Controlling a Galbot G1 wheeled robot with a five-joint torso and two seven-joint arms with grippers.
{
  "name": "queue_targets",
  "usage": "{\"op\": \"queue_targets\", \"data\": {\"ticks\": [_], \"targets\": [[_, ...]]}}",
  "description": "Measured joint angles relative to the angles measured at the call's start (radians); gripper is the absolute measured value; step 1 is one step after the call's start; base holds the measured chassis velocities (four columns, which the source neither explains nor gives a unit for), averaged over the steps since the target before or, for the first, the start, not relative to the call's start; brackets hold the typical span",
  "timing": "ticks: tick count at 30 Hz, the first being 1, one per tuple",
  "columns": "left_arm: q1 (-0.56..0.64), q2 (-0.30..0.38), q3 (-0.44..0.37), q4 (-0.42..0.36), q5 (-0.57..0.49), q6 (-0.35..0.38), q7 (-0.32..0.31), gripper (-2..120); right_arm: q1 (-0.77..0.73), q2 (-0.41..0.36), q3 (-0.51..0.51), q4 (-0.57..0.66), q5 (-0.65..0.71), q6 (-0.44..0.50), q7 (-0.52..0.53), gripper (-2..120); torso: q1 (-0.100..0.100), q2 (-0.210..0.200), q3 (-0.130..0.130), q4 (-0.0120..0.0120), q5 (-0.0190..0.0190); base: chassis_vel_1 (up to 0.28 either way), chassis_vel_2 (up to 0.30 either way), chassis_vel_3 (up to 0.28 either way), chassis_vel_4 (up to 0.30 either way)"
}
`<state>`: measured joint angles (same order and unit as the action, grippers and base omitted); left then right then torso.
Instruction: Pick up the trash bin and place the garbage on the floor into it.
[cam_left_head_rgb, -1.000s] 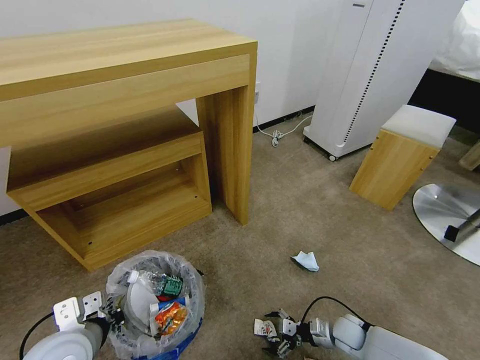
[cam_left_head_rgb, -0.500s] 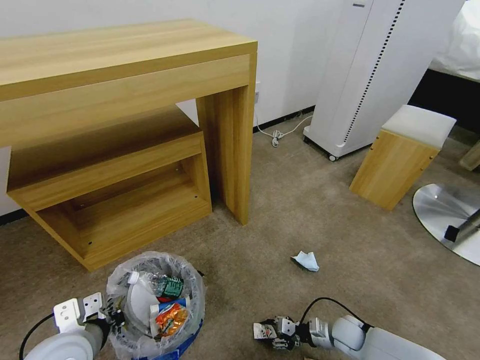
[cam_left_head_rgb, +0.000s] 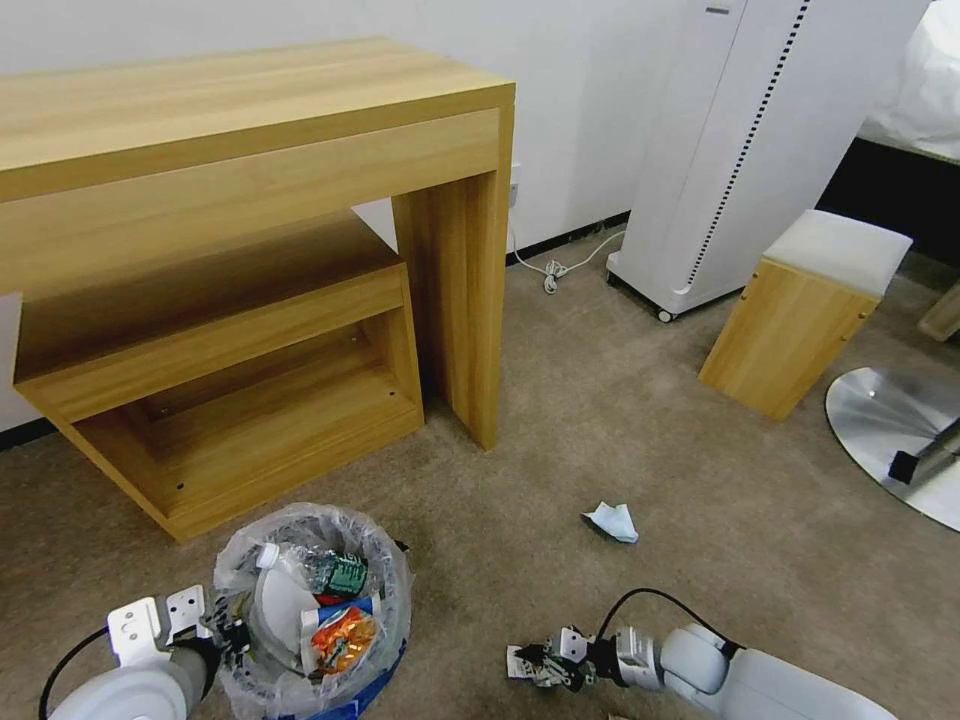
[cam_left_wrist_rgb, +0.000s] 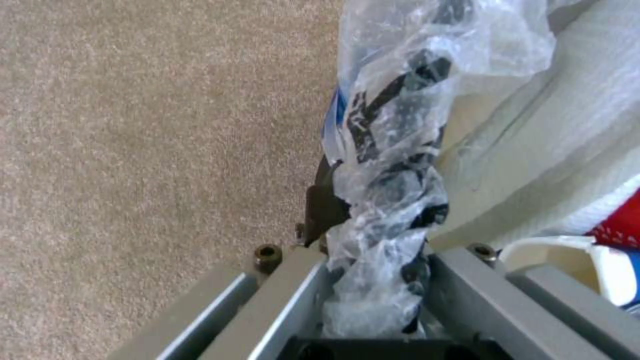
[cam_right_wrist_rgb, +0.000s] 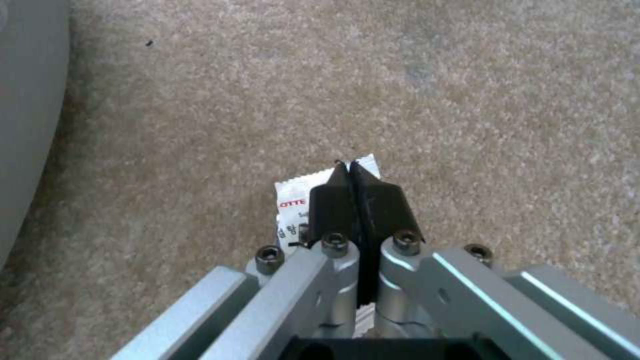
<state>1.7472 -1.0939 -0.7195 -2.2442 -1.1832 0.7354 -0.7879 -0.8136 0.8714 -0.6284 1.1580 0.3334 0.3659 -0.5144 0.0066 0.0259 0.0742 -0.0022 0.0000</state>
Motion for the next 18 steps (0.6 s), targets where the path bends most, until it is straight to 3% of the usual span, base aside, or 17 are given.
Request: {"op": "queue_targets", "data": {"ticks": [15, 18], "targets": [[0.006, -0.004, 0.002, 0.000, 0.004, 0.000, 0.000, 0, -0.003, -0.009, 0.051, 0.042, 0.062, 0.005, -0.004, 0, 0.000, 0.000, 0.000, -0.0001, 0.0000, 0.000, 0.000, 0.000, 0.000], [0.010, -0.007, 0.004, -0.002, 0.011, 0.000, 0.000, 0, 0.006, -0.020, 0.132, 0.131, 0.152, 0.032, -0.021, 0, 0.000, 0.000, 0.000, -0.0001, 0.0000, 0.000, 0.000, 0.000, 0.000]]}}
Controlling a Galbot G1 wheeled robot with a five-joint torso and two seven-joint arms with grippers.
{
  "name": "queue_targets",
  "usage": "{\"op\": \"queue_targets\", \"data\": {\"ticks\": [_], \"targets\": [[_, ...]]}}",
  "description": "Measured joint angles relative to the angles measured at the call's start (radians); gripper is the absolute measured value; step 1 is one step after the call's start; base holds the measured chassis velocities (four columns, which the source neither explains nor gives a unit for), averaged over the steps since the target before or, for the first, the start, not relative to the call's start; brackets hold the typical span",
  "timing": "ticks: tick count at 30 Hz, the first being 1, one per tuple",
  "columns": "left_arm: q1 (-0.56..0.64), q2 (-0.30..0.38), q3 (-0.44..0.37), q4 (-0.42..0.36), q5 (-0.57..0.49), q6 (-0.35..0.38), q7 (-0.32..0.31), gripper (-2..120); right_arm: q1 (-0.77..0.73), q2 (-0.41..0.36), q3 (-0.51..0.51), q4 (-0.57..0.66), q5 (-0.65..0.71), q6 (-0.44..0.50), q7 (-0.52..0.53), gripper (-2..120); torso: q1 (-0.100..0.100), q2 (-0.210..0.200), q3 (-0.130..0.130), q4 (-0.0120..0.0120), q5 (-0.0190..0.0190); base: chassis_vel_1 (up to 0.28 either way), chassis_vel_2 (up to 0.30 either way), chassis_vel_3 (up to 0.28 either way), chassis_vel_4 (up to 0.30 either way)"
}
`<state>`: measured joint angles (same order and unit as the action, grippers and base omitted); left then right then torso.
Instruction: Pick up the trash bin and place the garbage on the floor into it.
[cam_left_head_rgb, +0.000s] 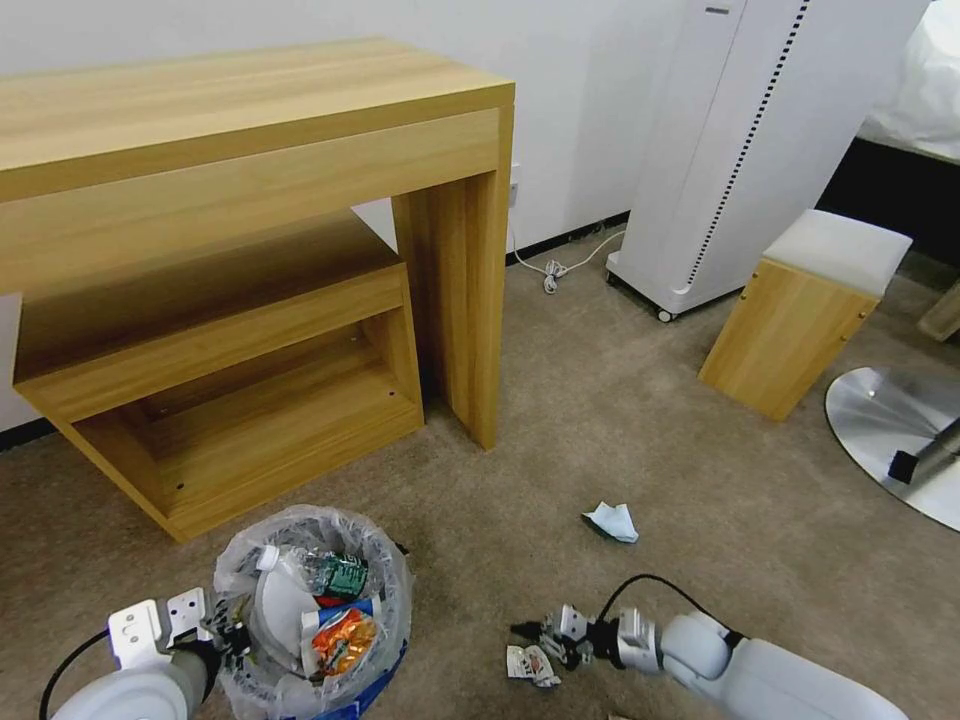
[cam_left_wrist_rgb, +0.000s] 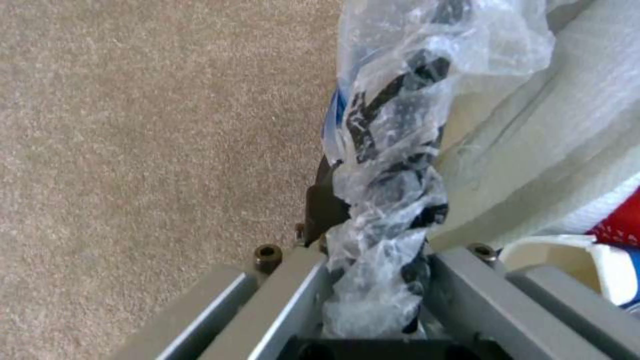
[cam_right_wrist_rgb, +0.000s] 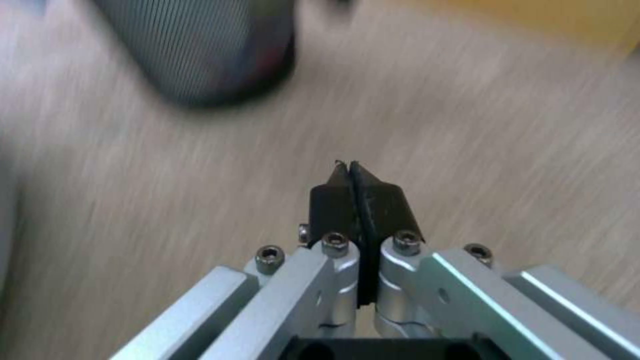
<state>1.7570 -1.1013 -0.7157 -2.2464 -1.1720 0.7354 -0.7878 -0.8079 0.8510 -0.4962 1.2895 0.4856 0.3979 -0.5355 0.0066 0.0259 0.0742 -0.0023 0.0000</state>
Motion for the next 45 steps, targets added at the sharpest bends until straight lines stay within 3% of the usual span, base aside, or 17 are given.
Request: {"op": "queue_targets", "data": {"ticks": [4, 11, 16, 19, 21, 31, 37, 39, 42, 45], "targets": [[0.004, -0.004, 0.004, 0.000, 0.009, 0.000, 0.001, 0, 0.031, -0.010, 0.059, 0.082, 0.104, 0.015, -0.057, 0, 0.000, 0.000, 0.000, 0.0002, 0.0000, 0.000, 0.000, 0.000, 0.000], [0.017, -0.007, -0.001, -0.009, 0.015, 0.000, 0.006, 0, 0.065, -0.034, 0.075, 0.112, 0.137, 0.042, -0.096, 0, 0.000, 0.000, 0.000, 0.0000, 0.0001, 0.000, 0.000, 0.000, 0.000], [0.026, -0.006, -0.010, -0.017, 0.016, 0.000, 0.009, 0, 0.053, -0.036, 0.091, 0.113, 0.133, 0.059, -0.087, 0, 0.000, 0.000, 0.000, 0.0001, -0.0001, 0.000, 0.000, 0.000, 0.000], [0.033, -0.001, -0.016, -0.025, 0.016, 0.000, 0.009, 0, 0.039, -0.046, 0.095, 0.129, 0.102, 0.058, -0.014, 0, 0.000, 0.000, 0.000, 0.0001, 0.0002, 0.000, 0.000, 0.000, 0.000], [0.040, -0.001, -0.016, -0.029, 0.018, 0.000, 0.009, 0, 0.022, -0.066, 0.090, 0.142, 0.076, 0.027, 0.048, 12, 0.000, 0.000, 0.000, 0.0001, 0.0000, 0.000, 0.000, 0.000, 0.000], [0.045, -0.005, -0.005, -0.026, 0.031, 0.000, 0.015, 0, -0.040, -0.115, 0.070, 0.143, 0.037, 0.001, 0.056, 43, 0.000, 0.000, 0.000, -0.0001, -0.0001, 0.000, 0.000, 0.000, 0.000], [0.044, -0.016, 0.009, -0.018, 0.045, 0.000, 0.020, 0, -0.063, -0.134, 0.043, 0.127, -0.010, -0.027, 0.082, 69, 0.000, 0.000, 0.000, 0.0000, 0.0001, 0.000, 0.000, 0.000, 0.000], [0.044, -0.017, 0.010, -0.017, 0.045, 0.000, 0.021, 0, -0.064, -0.135, 0.041, 0.127, -0.011, -0.029, 0.084, 71, 0.000, 0.000, 0.000, 0.0000, 0.0002, 0.000, 0.000, 0.000, 0.000], [0.042, -0.025, 0.022, -0.014, 0.055, 0.000, 0.021, 0, -0.077, -0.142, 0.032, 0.111, -0.039, -0.042, 0.102, 88, 0.000, 0.000, 0.000, 0.0000, 0.0002, 0.000, 0.000, 0.000, 0.000], [0.040, -0.025, 0.024, -0.011, 0.056, 0.000, 0.022, 0, -0.090, -0.141, 0.032, 0.103, -0.044, -0.048, 0.115, 96, 0.000, 0.000, 0.000, 0.0001, 0.0001, 0.000, 0.000, 0.000, 0.000]]}}
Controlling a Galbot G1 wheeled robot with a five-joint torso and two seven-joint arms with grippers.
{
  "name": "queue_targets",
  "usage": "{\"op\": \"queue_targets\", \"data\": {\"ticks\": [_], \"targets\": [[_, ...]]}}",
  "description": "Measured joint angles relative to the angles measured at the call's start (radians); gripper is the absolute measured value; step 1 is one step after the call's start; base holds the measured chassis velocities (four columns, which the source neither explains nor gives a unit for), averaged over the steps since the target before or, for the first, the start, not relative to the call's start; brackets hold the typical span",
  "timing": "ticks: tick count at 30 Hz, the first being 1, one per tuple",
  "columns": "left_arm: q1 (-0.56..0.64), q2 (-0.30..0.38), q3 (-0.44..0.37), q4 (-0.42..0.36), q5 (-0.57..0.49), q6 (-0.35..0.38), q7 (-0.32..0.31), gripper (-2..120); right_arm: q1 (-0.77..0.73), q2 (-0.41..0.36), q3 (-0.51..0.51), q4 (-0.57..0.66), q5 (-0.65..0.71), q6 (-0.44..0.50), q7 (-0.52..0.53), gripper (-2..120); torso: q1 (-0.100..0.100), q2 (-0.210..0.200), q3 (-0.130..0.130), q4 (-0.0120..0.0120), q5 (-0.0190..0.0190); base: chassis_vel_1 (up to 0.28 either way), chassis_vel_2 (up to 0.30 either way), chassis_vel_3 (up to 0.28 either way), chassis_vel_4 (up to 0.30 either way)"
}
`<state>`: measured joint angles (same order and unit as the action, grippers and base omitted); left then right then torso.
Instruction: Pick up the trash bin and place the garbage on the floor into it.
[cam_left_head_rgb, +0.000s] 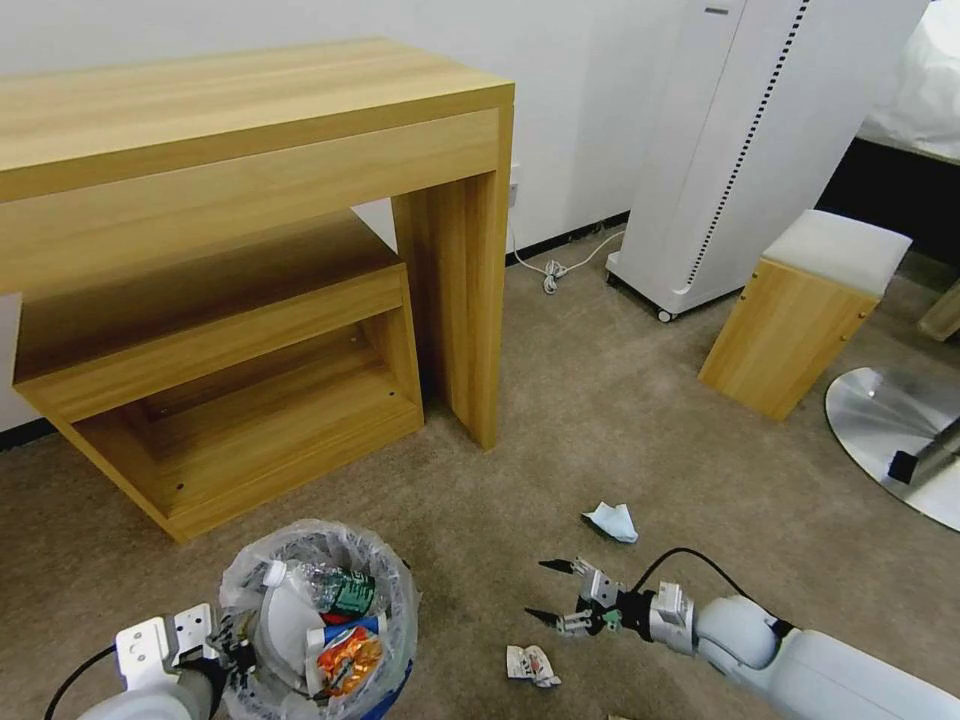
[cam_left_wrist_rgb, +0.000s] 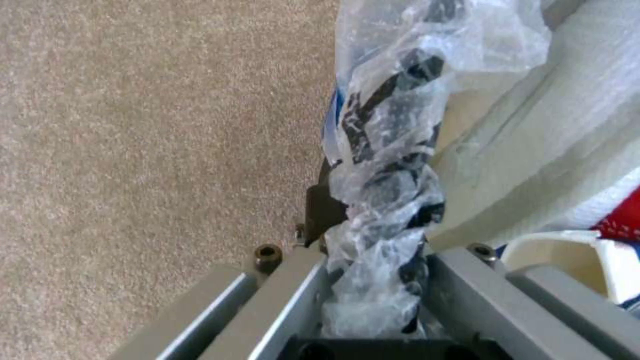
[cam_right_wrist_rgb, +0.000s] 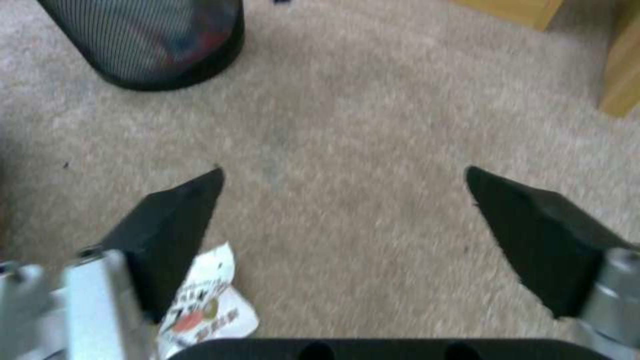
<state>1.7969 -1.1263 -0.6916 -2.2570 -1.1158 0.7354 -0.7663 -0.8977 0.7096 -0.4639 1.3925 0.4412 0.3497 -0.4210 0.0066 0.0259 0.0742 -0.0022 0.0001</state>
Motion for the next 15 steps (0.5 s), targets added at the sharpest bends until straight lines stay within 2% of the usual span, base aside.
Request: {"op": "queue_targets", "data": {"ticks": [10, 15], "targets": [[-0.009, -0.006, 0.014, 0.012, 0.009, 0.000, 0.000, 0, -0.021, 0.011, -0.029, -0.021, -0.005, -0.047, 0.022, 100, 0.000, 0.000, 0.000, 0.0000, 0.0000, 0.000, 0.000, 0.000, 0.000], [-0.012, -0.010, 0.019, 0.019, 0.015, -0.001, 0.000, 0, -0.025, 0.032, -0.068, -0.030, 0.017, -0.098, 0.073, 100, 0.000, 0.000, 0.000, 0.0001, 0.0003, 0.000, 0.000, 0.000, 0.000]]}}
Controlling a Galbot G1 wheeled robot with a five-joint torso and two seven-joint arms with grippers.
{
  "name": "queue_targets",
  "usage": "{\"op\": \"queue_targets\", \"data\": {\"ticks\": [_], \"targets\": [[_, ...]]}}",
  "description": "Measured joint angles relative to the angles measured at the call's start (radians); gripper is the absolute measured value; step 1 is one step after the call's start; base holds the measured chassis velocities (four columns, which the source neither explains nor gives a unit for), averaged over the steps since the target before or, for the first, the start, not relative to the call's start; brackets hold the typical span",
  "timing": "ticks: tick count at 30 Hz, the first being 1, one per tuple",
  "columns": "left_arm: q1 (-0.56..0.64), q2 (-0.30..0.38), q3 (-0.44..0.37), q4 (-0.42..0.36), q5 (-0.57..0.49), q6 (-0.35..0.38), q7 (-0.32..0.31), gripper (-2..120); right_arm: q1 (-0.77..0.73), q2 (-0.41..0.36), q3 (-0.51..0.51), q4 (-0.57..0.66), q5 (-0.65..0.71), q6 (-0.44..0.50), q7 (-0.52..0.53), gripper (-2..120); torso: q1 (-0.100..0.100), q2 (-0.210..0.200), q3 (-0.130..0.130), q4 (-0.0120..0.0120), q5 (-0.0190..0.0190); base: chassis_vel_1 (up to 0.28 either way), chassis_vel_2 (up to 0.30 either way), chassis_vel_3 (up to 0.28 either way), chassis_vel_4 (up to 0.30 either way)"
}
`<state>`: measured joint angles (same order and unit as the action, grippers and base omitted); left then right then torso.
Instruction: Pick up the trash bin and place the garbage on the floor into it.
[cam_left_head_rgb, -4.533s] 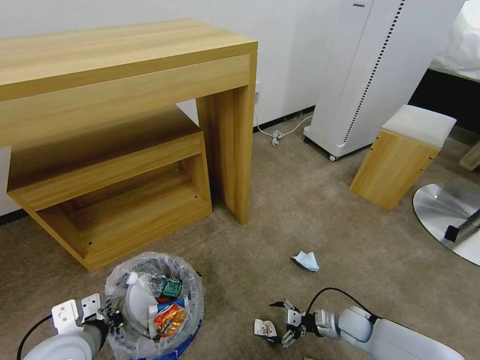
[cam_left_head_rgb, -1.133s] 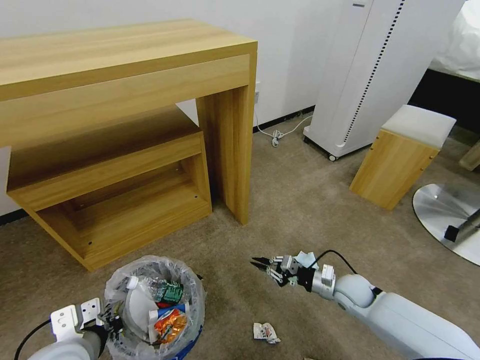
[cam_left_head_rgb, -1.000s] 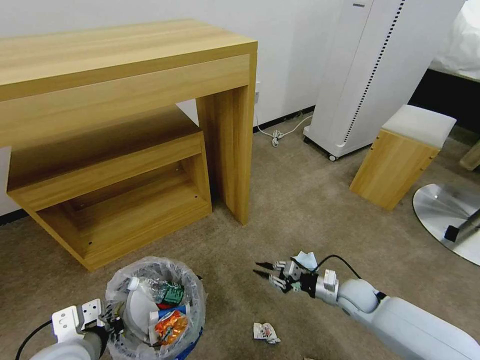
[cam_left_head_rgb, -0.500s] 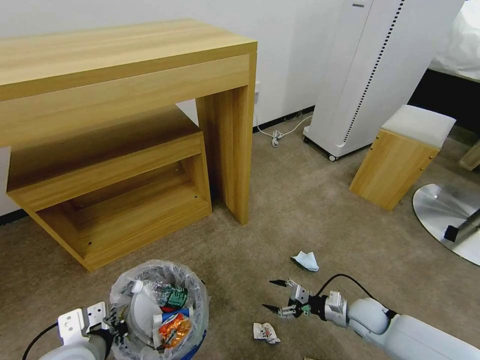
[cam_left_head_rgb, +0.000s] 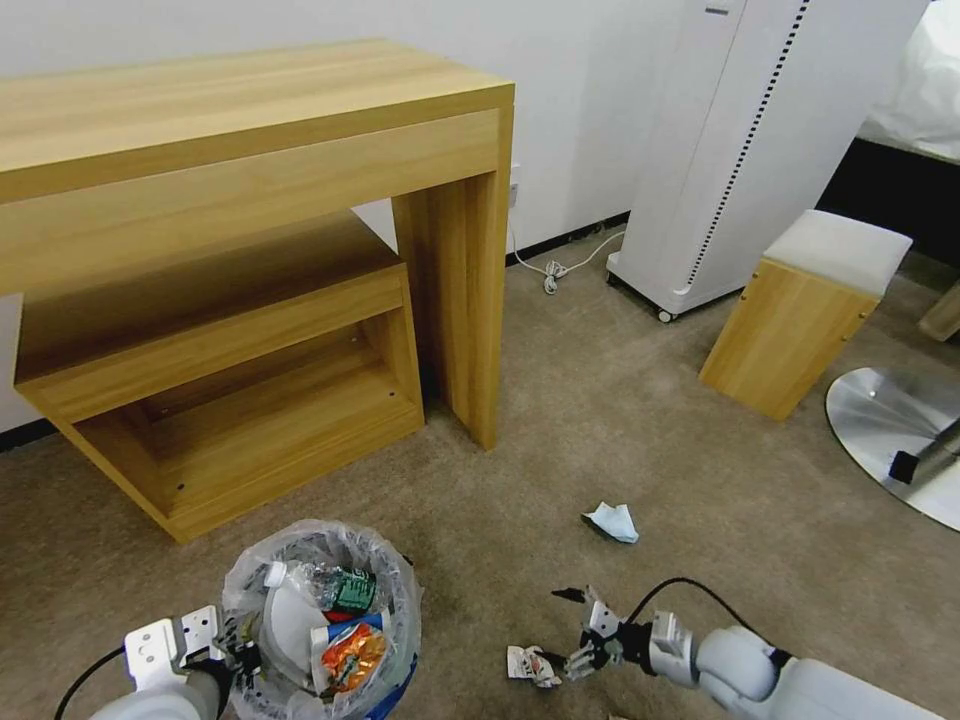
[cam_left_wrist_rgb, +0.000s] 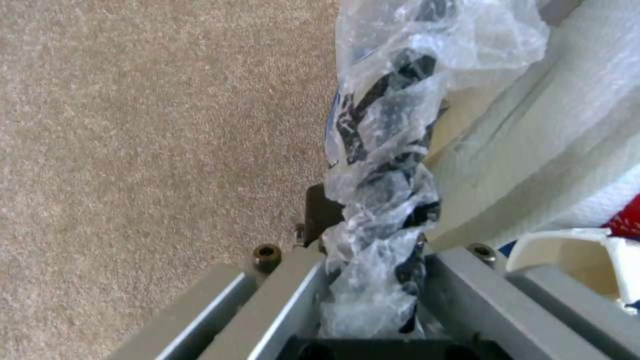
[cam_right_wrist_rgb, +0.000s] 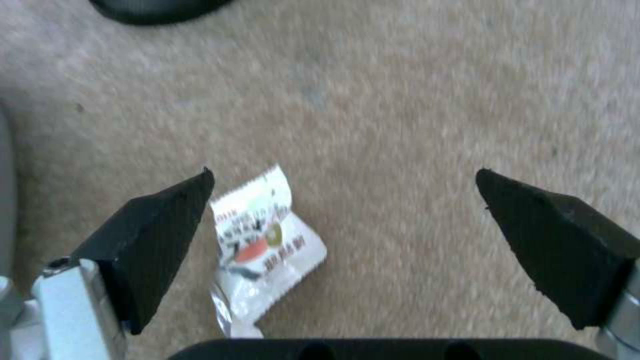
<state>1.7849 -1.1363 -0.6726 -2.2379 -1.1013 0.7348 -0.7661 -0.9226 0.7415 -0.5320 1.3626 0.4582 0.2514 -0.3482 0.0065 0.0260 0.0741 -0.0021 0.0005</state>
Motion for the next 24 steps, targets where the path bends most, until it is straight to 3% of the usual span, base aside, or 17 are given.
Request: {"op": "queue_targets", "data": {"ticks": [24], "targets": [[-0.006, -0.008, 0.010, 0.019, 0.016, -0.003, 0.000, 0, -0.056, 0.033, -0.025, -0.028, -0.025, -0.035, 0.061, 100, 0.000, 0.000, 0.000, 0.0000, 0.0001, 0.000, 0.000, 0.000, 0.000]]}}
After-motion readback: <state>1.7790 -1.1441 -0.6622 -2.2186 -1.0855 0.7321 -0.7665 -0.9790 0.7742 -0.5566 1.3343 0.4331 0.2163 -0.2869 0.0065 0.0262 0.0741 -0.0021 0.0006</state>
